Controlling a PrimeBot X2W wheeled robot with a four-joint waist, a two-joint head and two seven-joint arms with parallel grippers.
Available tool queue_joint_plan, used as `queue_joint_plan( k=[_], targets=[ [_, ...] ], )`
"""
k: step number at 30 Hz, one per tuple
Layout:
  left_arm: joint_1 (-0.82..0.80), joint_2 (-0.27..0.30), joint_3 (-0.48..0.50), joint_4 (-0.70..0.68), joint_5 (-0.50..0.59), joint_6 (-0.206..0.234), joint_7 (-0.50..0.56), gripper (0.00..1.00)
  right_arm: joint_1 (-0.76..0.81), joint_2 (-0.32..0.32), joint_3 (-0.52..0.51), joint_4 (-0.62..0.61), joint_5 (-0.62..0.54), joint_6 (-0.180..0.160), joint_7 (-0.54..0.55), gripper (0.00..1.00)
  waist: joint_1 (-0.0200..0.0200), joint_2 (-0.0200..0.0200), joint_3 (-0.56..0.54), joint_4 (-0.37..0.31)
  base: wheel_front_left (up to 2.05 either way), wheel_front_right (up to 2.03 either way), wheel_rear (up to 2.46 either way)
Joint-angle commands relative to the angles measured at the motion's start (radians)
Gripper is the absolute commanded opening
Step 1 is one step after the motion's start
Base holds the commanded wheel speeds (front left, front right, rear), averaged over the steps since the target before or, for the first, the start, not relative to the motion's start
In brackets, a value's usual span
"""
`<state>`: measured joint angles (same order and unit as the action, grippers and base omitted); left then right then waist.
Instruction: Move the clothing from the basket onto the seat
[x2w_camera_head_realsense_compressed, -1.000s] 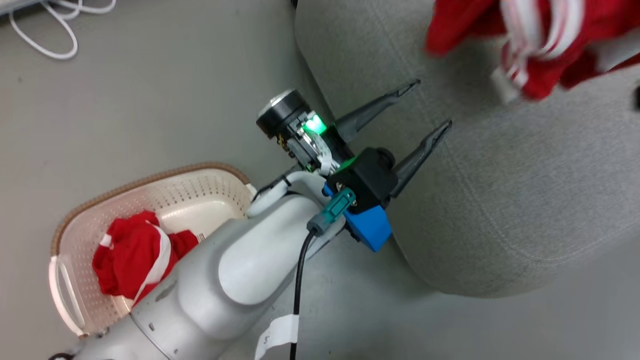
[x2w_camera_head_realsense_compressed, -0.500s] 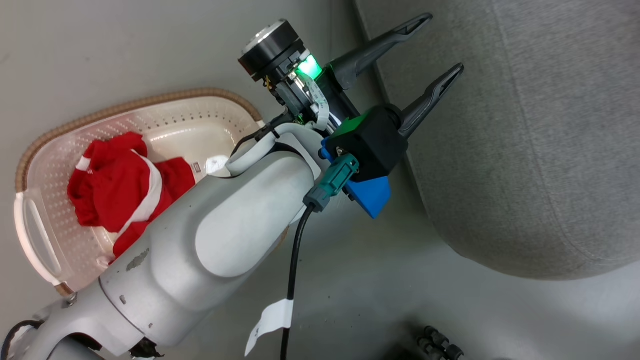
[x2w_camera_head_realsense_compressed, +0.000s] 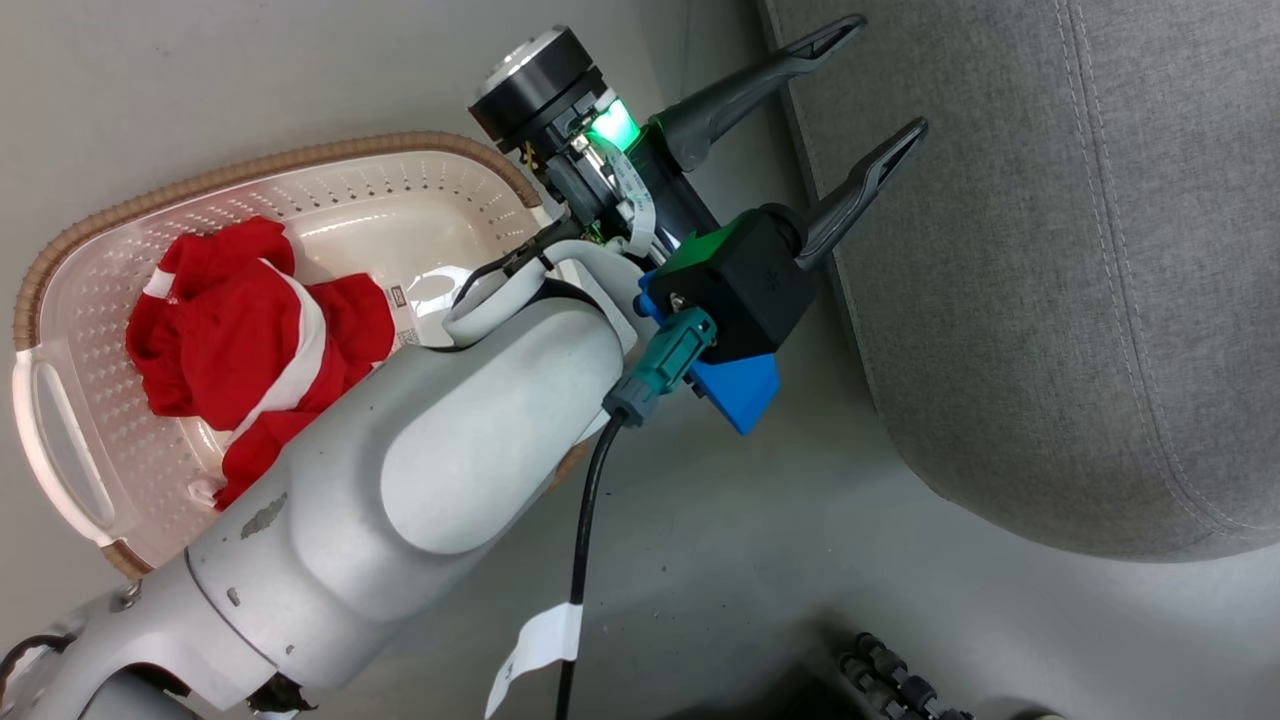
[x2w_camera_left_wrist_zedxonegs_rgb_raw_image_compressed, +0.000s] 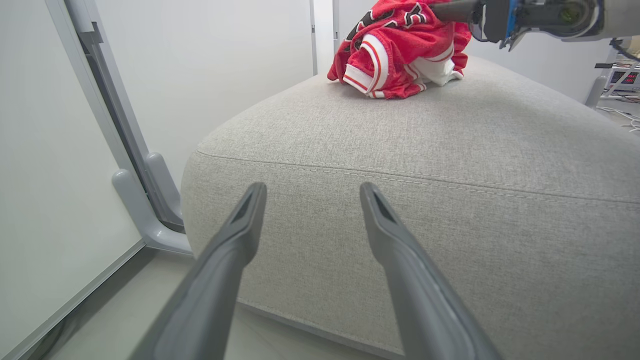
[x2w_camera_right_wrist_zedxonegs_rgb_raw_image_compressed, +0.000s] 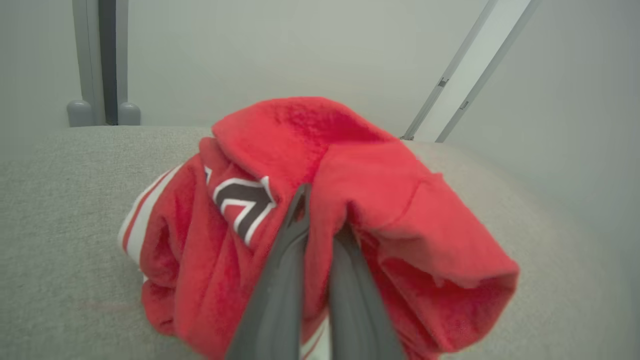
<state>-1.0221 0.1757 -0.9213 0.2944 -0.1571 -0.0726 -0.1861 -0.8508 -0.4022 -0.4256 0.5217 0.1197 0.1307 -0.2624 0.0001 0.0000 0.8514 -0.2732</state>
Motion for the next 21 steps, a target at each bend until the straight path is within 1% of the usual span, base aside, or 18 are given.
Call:
queue_joint_plan(
  k=[1,3,6,7,9,14,16,21],
  targets=[
    [-0.011,0.004,-0.002,-0.002,0.000,0.002,0.000,1.00,0.012,0.008,0.004,0.005,0.004,0.000,-0.004,0.00,-0.0001,0.0000,-0.001,0.000,0.00,0.00,0.00],
    [-0.009,0.005,-0.003,0.001,-0.006,0.006,-0.004,1.00,0.031,0.030,0.010,0.030,0.011,0.000,-0.004,0.00,-0.0001,0.0000,-0.006,0.000,0.00,0.00,0.00],
    [-0.006,0.003,-0.004,0.005,-0.009,0.009,-0.010,1.00,0.044,0.038,0.002,0.032,0.021,0.000,-0.004,0.00,-0.0001,0.0000,-0.015,0.000,0.00,0.00,0.00],
    [-0.001,-0.003,-0.004,0.010,-0.012,0.013,-0.016,1.00,0.068,0.047,-0.013,0.014,0.032,0.000,-0.004,1.00,-0.0001,0.0000,-0.028,0.003,0.00,0.00,0.00],
    [0.003,-0.006,-0.005,0.012,-0.016,0.013,-0.022,1.00,0.084,0.053,-0.020,-0.002,0.040,0.000,-0.004,1.00,-0.0001,0.0000,-0.037,0.006,0.00,0.00,0.00],
    [0.027,-0.021,0.006,0.037,-0.036,0.029,-0.051,1.00,0.210,0.071,-0.042,-0.092,0.045,0.000,-0.004,1.00,-0.0001,0.0000,-0.104,0.017,0.00,0.00,0.00],
    [0.051,-0.032,0.017,0.058,-0.052,0.038,-0.066,1.00,0.286,0.080,-0.045,-0.143,0.029,0.000,-0.004,1.00,-0.0001,0.0000,-0.161,0.023,0.00,0.00,0.00],
    [0.107,-0.038,0.054,0.079,-0.087,0.061,-0.079,1.00,0.382,0.094,-0.039,-0.229,-0.006,0.000,-0.004,1.00,-0.0001,0.0000,-0.264,0.042,0.00,0.00,0.00]
  ],
)
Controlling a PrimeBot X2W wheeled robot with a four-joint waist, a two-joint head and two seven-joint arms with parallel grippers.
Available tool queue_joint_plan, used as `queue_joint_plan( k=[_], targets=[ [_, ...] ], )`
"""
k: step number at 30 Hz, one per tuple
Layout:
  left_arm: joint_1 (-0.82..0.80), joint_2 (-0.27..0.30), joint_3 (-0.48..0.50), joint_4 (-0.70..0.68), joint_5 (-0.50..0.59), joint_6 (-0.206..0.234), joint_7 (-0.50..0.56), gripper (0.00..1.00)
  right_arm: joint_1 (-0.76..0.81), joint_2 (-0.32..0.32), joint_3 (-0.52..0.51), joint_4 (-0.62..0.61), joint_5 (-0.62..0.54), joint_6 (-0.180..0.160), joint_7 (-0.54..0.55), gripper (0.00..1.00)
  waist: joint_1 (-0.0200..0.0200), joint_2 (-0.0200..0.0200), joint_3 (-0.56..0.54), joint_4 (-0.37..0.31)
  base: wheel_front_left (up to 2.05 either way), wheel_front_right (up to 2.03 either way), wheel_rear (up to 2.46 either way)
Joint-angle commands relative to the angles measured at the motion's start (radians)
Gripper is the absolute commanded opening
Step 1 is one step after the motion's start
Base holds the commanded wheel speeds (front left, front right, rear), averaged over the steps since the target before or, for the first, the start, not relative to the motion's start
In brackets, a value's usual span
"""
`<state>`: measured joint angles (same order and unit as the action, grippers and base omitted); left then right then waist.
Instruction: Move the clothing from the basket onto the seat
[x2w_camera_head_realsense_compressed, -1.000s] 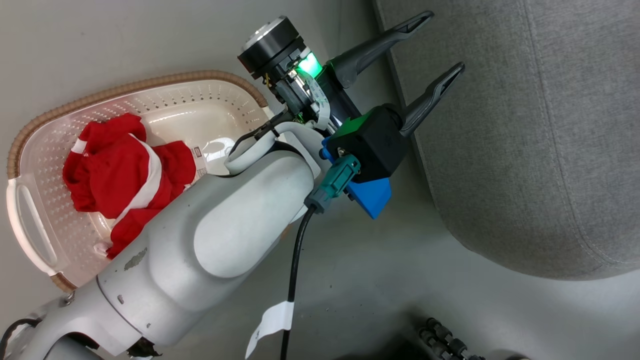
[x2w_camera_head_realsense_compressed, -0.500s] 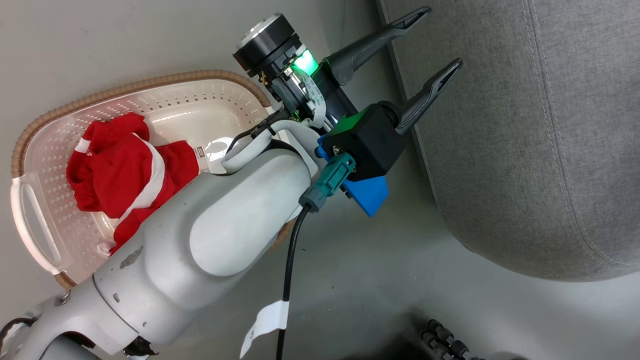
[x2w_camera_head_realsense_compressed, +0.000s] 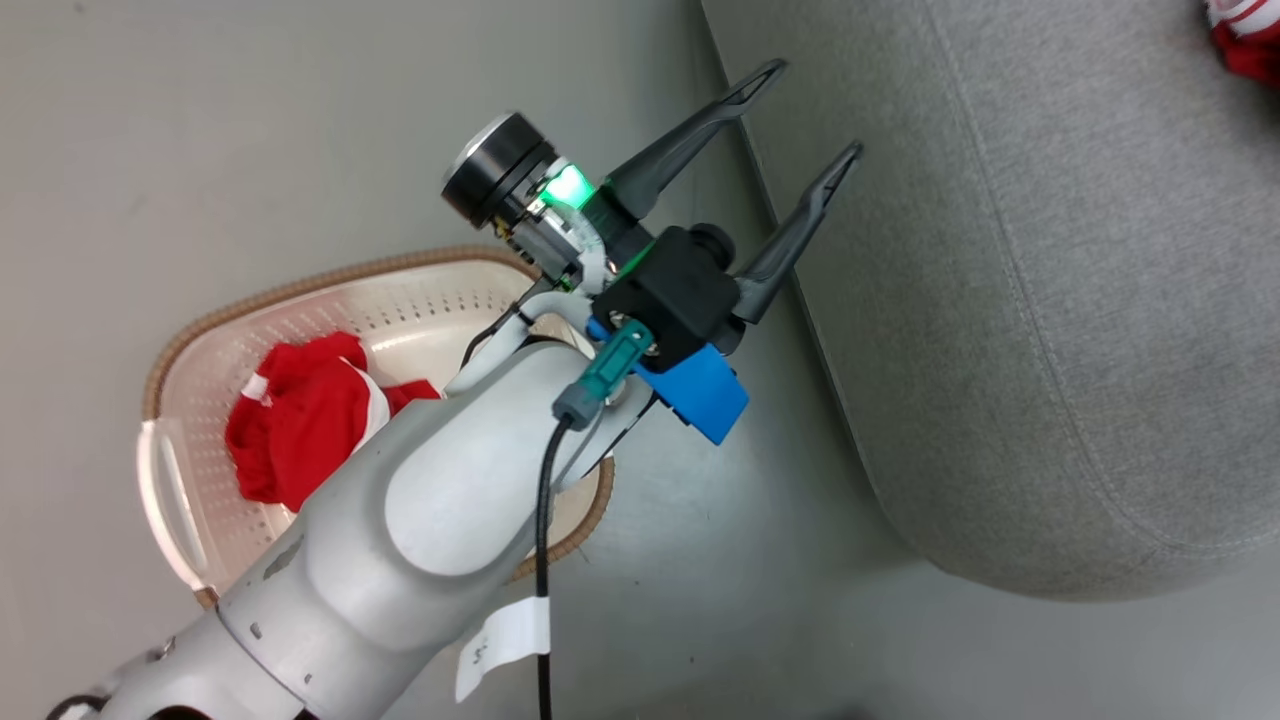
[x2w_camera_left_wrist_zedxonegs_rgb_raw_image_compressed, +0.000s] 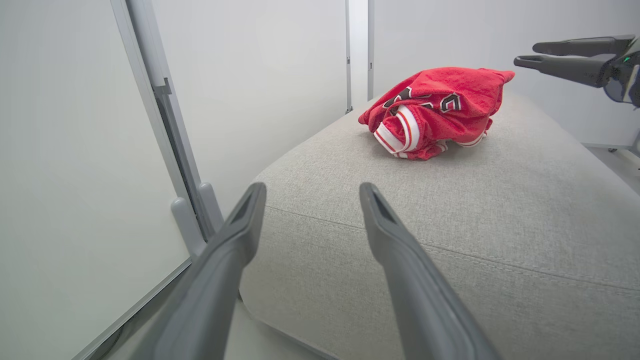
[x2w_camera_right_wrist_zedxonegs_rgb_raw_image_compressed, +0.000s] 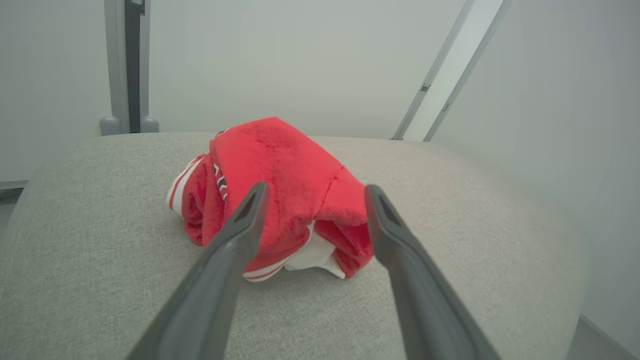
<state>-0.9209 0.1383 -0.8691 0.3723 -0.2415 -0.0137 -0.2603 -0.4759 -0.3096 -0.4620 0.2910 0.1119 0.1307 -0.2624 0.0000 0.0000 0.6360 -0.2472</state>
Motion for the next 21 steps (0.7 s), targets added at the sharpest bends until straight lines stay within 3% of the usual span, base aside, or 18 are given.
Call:
queue_joint_plan(
  k=[1,5,12,21],
  targets=[
    [0.018,-0.001,0.012,0.000,-0.009,0.008,-0.005,1.00,0.022,0.005,-0.005,-0.017,0.004,0.000,-0.004,1.00,0.0000,0.0000,-0.068,0.025,0.00,0.00,0.00],
    [0.074,0.008,0.080,-0.040,-0.025,0.034,-0.005,1.00,0.069,-0.002,0.028,-0.078,-0.011,0.000,-0.004,1.00,0.0000,0.0000,-0.140,0.062,0.00,0.00,0.00],
    [0.198,0.034,0.245,-0.091,-0.046,0.080,-0.006,1.00,0.089,-0.002,0.171,-0.145,-0.021,0.000,-0.004,1.00,0.0000,0.0000,-0.251,0.125,0.00,0.00,0.00],
    [0.342,0.032,0.448,-0.111,-0.030,0.079,-0.005,1.00,0.064,0.022,0.375,-0.135,-0.014,0.000,-0.004,1.00,0.0000,0.0000,-0.363,0.202,0.00,0.00,0.00]
  ],
)
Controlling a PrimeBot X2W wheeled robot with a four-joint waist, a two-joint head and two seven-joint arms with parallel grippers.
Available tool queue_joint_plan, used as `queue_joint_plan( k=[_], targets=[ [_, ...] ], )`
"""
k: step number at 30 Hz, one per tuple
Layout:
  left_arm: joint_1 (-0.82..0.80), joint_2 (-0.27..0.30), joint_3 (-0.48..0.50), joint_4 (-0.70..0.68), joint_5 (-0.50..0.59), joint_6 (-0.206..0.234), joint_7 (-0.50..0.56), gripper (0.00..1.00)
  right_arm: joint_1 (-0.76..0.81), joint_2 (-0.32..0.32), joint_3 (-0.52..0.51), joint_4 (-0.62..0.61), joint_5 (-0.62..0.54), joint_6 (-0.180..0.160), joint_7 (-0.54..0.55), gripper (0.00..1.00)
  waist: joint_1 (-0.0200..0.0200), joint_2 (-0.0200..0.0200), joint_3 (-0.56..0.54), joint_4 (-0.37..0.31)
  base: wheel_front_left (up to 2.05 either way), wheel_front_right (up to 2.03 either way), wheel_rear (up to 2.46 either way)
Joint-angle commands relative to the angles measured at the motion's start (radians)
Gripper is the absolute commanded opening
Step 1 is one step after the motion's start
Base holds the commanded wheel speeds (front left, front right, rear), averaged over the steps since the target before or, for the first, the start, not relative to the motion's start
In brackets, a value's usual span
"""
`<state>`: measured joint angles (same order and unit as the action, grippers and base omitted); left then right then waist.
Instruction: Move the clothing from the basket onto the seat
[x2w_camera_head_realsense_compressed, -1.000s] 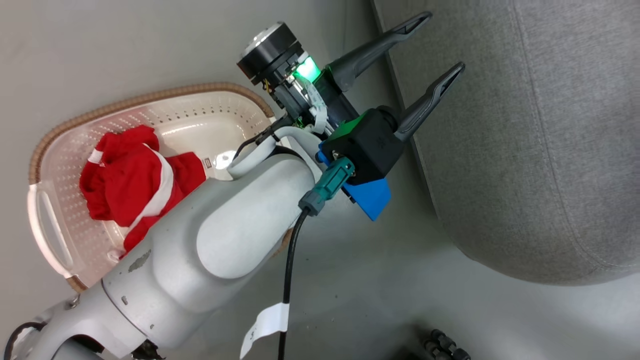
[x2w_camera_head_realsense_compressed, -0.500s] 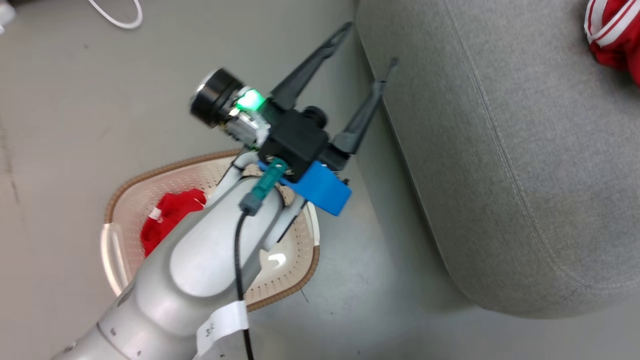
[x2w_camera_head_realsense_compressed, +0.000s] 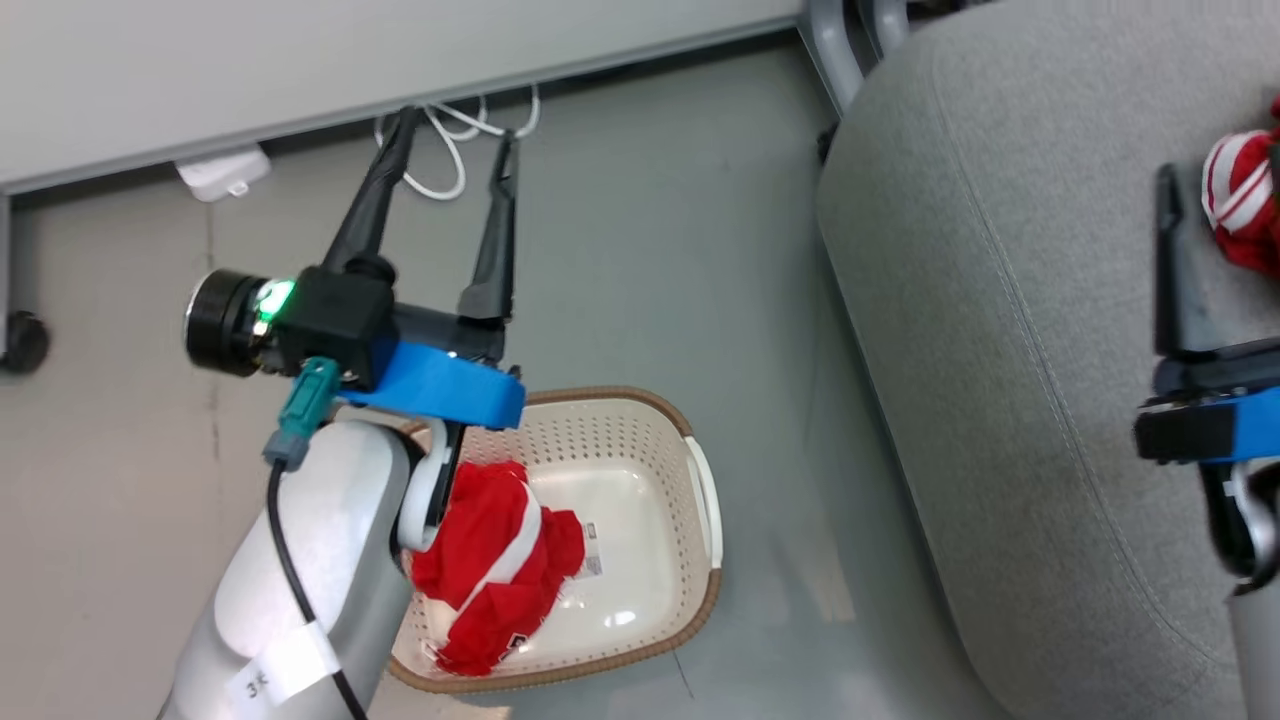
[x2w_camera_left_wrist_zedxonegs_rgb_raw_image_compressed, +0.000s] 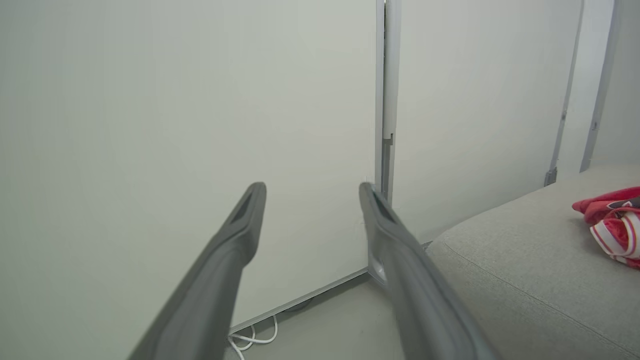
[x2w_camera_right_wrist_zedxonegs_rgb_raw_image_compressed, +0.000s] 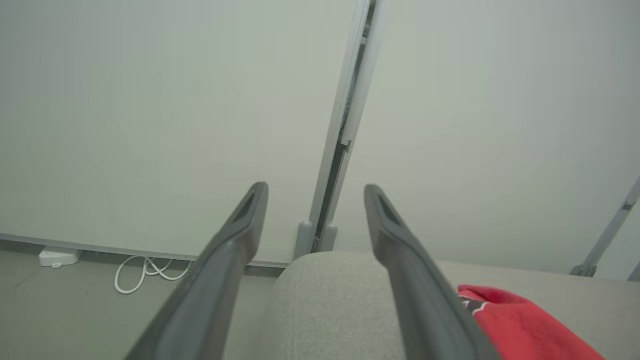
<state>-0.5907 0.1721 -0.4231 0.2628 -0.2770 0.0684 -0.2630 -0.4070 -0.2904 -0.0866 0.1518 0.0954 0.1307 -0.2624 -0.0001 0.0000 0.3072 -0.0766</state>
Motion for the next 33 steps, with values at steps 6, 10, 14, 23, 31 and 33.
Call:
queue_joint_plan(
  k=[6,10,14,23,31,33],
  targets=[
    [0.111,-0.019,0.112,-0.013,0.036,-0.024,-0.002,1.00,0.012,0.045,0.093,0.036,0.013,0.000,-0.004,1.00,0.0001,0.0000,-0.103,0.063,0.00,0.00,0.00],
    [0.180,-0.035,0.177,-0.020,0.054,-0.043,-0.003,1.00,0.044,0.074,0.125,0.053,0.023,0.000,-0.004,1.00,0.0001,0.0000,-0.144,0.079,0.00,0.00,0.00],
    [0.253,-0.052,0.241,-0.033,0.072,-0.068,-0.002,1.00,0.086,0.099,0.136,0.062,0.022,0.000,-0.004,1.00,0.0001,0.0000,-0.182,0.090,0.00,0.00,0.00],
    [0.391,-0.089,0.341,-0.050,0.113,-0.127,-0.002,1.00,0.202,0.141,0.104,0.067,0.031,0.000,-0.004,1.00,0.0001,0.0000,-0.249,0.106,0.00,0.00,0.00],
    [0.461,-0.109,0.378,-0.038,0.135,-0.161,-0.003,1.00,0.284,0.168,0.082,0.071,0.036,0.000,-0.004,1.00,0.0001,0.0000,-0.278,0.120,0.00,0.00,0.00],
    [0.471,-0.113,0.383,-0.034,0.139,-0.166,-0.003,1.00,0.304,0.174,0.075,0.077,0.038,0.000,-0.004,1.00,0.0001,0.0000,-0.284,0.126,0.00,0.00,0.00]
  ],
)
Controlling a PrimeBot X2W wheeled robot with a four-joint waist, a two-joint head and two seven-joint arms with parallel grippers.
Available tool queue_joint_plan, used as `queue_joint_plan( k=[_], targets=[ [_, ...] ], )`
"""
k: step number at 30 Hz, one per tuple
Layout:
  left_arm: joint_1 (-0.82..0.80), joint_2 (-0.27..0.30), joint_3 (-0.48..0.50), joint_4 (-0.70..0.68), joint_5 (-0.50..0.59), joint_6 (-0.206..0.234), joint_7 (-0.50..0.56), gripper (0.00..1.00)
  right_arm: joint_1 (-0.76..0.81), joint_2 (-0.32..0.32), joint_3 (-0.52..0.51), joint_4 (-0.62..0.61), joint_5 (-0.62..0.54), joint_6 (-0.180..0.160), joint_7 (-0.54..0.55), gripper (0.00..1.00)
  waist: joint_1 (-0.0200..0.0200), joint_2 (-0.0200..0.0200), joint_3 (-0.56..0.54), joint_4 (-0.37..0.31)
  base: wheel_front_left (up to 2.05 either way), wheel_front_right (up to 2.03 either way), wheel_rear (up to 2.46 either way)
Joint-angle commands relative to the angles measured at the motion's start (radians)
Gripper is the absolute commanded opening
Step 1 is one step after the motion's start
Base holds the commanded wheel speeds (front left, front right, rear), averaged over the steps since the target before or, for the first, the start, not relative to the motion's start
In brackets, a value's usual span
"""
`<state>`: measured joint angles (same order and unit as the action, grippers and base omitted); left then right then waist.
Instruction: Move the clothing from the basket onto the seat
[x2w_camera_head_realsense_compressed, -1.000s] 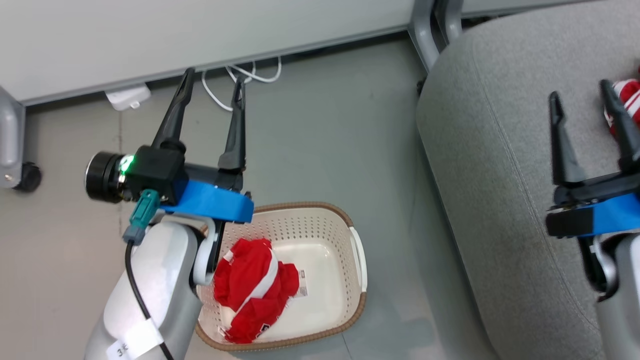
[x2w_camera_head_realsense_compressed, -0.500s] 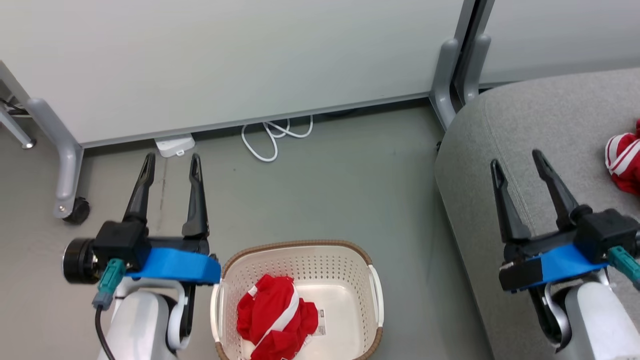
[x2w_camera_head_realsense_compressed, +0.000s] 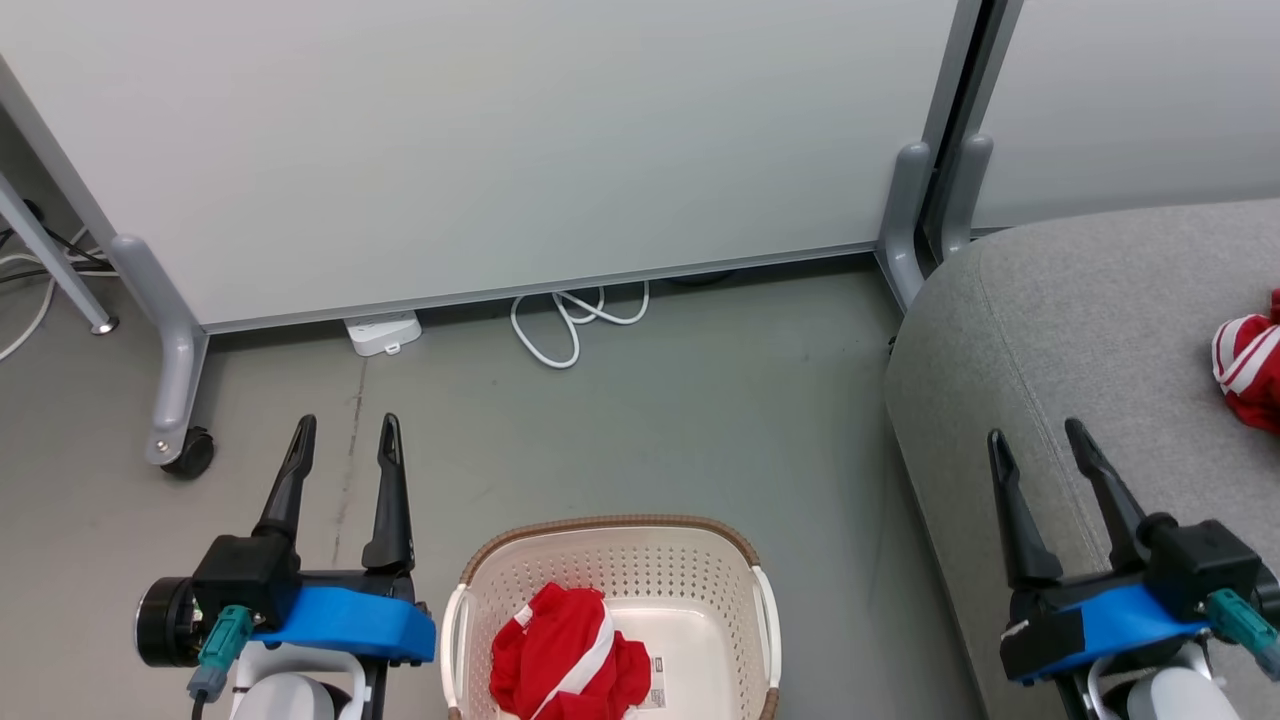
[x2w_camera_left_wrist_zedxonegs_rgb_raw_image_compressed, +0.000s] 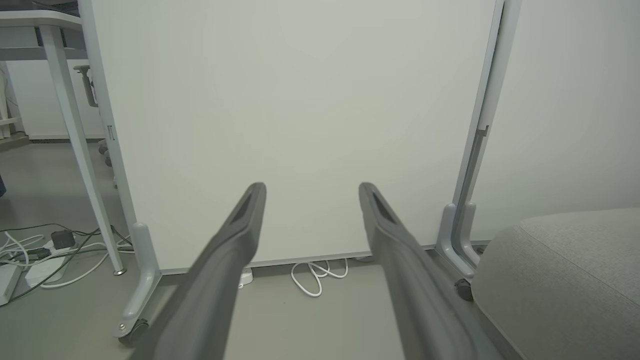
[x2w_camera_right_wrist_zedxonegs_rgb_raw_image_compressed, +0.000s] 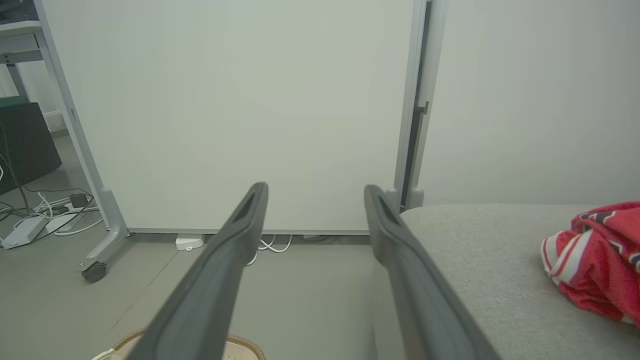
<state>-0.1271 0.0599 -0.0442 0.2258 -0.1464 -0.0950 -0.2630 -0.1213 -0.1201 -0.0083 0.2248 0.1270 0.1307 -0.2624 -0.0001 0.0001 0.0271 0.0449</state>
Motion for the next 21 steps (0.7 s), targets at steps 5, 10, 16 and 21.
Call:
queue_joint_plan(
  k=[5,10,16,21],
  targets=[
    [0.027,-0.007,0.012,0.011,0.009,-0.011,-0.003,1.00,0.054,0.019,-0.012,0.007,0.006,0.000,-0.004,1.00,0.0001,-0.0001,-0.011,0.013,0.00,0.00,0.00],
    [0.039,-0.009,0.013,0.020,0.009,-0.016,-0.003,1.00,0.069,0.029,-0.016,0.009,0.006,0.000,-0.004,1.00,0.0001,-0.0001,-0.015,0.015,0.00,0.00,0.00],
    [0.043,-0.010,0.005,0.033,-0.002,-0.019,-0.003,1.00,0.071,0.033,-0.018,0.014,0.008,0.000,-0.004,1.00,0.0001,-0.0001,-0.018,0.016,0.00,0.00,0.00],
    [0.040,-0.010,-0.001,0.039,-0.012,-0.015,-0.003,1.00,0.063,0.031,-0.018,0.016,0.008,0.000,-0.004,1.00,0.0001,-0.0001,-0.018,0.016,0.00,0.00,0.00]
  ],
)
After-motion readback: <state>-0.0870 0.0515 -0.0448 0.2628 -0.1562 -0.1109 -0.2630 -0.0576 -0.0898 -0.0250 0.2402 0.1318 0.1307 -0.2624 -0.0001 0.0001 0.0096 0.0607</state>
